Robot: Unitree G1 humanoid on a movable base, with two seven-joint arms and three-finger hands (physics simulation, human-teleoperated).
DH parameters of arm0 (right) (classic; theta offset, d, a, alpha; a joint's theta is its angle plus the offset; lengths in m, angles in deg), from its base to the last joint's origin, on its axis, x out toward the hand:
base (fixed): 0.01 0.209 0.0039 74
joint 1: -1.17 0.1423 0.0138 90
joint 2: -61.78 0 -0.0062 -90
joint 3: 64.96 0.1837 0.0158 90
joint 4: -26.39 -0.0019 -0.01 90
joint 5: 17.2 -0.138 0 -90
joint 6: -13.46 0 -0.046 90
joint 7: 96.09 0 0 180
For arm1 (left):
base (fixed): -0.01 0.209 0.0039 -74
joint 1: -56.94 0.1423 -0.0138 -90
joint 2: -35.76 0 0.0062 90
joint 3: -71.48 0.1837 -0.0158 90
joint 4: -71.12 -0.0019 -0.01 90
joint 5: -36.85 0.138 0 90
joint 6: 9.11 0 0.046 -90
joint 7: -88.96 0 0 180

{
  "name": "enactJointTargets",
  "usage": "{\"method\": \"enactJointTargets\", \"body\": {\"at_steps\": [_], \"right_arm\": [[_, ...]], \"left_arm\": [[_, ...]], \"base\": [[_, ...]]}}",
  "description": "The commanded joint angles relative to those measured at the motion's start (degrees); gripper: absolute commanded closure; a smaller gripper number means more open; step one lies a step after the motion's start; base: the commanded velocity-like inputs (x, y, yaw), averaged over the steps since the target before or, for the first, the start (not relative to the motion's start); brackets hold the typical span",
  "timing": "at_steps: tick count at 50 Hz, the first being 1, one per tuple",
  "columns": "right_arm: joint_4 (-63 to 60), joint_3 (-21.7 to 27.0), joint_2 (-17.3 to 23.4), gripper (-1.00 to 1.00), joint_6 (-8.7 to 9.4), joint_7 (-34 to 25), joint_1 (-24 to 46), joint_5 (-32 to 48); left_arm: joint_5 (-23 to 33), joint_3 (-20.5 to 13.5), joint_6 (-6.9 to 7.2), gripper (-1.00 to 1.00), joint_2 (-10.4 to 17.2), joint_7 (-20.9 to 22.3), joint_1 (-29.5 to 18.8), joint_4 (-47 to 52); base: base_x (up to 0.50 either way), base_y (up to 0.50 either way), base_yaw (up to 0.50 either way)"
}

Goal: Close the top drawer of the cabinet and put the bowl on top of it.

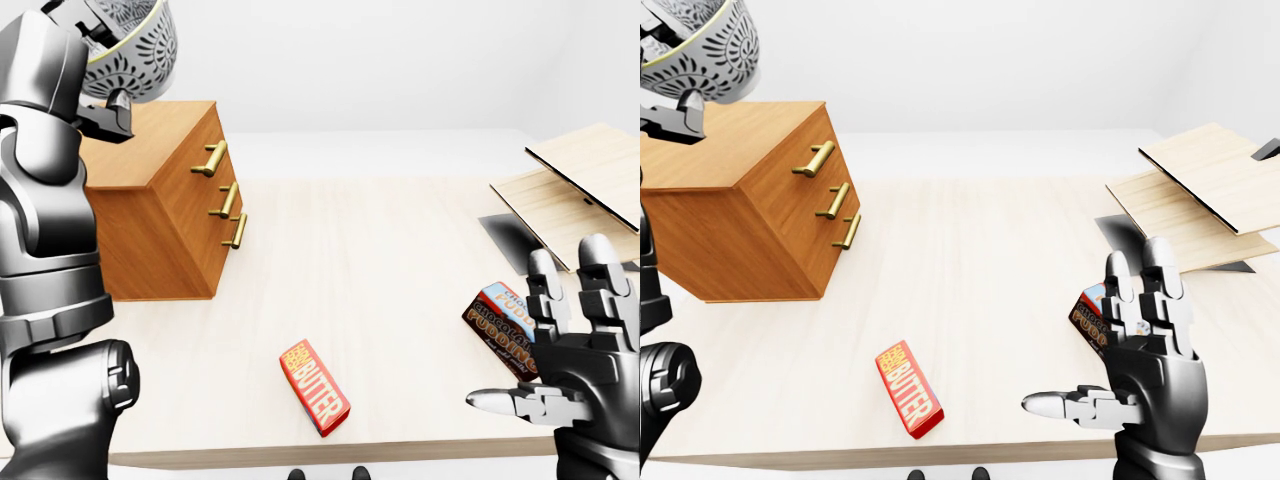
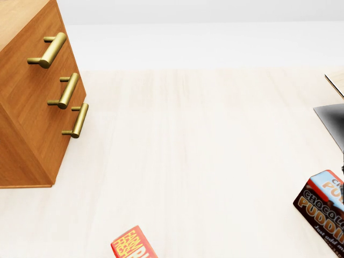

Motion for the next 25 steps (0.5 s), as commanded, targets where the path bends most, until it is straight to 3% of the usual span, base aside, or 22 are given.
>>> {"method": "enactJointTargets", "body": {"at_steps": [1, 7, 17, 25], "right_arm": [[-0.1, -0.1, 0.1, -1.0, 0.13, -0.2, -0.2, -0.1], [0.0, -0.2, 0.1, -1.0, 0.06, -0.4, 0.0, 0.2], [0.3, -1.4, -0.1, -1.0, -0.64, -0.1, -0.5, 1.0], [0.3, -1.3, 0.2, -1.0, -0.57, 0.1, -0.4, 1.0]], "left_arm": [[-4.2, -0.1, 0.0, 1.0, 3.4, -8.2, -3.9, -11.8], [-5.1, 0.5, 0.0, 1.0, 4.0, -9.4, -5.2, -14.9], [-8.1, 1.2, 0.0, 1.0, 5.4, -15.3, -10.0, -29.1], [-10.1, 1.8, 0.0, 1.0, 5.7, -17.9, -10.5, -34.5]], "base": [[0.0, 0.0, 0.0], [0.0, 0.0, 0.0], [0.0, 0.0, 0.0], [0.0, 0.0, 0.0]]}}
